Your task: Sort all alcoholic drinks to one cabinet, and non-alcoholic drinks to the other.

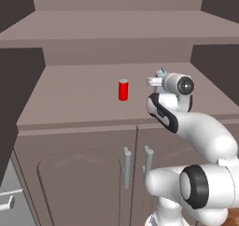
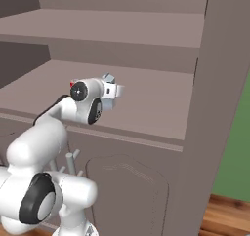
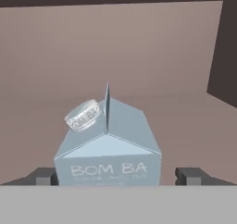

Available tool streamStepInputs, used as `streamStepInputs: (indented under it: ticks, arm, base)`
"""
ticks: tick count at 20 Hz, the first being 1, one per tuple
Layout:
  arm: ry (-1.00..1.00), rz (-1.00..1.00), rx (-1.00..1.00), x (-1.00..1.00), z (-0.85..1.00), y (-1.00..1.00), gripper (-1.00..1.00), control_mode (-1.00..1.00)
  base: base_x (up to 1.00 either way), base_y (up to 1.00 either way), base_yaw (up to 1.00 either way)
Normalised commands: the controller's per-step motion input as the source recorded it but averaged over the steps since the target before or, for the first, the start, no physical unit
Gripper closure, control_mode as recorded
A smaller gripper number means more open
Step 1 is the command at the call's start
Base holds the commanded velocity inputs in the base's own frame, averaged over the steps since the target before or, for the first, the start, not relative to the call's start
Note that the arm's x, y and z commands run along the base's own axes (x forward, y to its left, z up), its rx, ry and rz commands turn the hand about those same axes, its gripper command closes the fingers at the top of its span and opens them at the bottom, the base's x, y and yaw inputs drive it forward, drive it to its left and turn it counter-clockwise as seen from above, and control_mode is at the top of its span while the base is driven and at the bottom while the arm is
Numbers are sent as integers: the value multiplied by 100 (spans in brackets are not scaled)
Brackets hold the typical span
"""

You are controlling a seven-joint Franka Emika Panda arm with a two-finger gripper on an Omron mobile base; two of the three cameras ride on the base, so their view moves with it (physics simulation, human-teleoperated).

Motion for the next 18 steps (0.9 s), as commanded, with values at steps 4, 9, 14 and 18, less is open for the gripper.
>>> streamStepInputs:
  ticks: [4,9,14,18]
  arm:
    - [5,0,3,-30,26,0,-100,-100]
    - [3,0,2,-50,20,0,-100,-100]
    - [0,0,0,-77,21,11,-100,-100]
    - [0,0,0,-100,26,37,-100,-100]
  base:
    - [0,0,0]
    - [0,0,0]
    - [0,0,0]
    - [0,0,0]
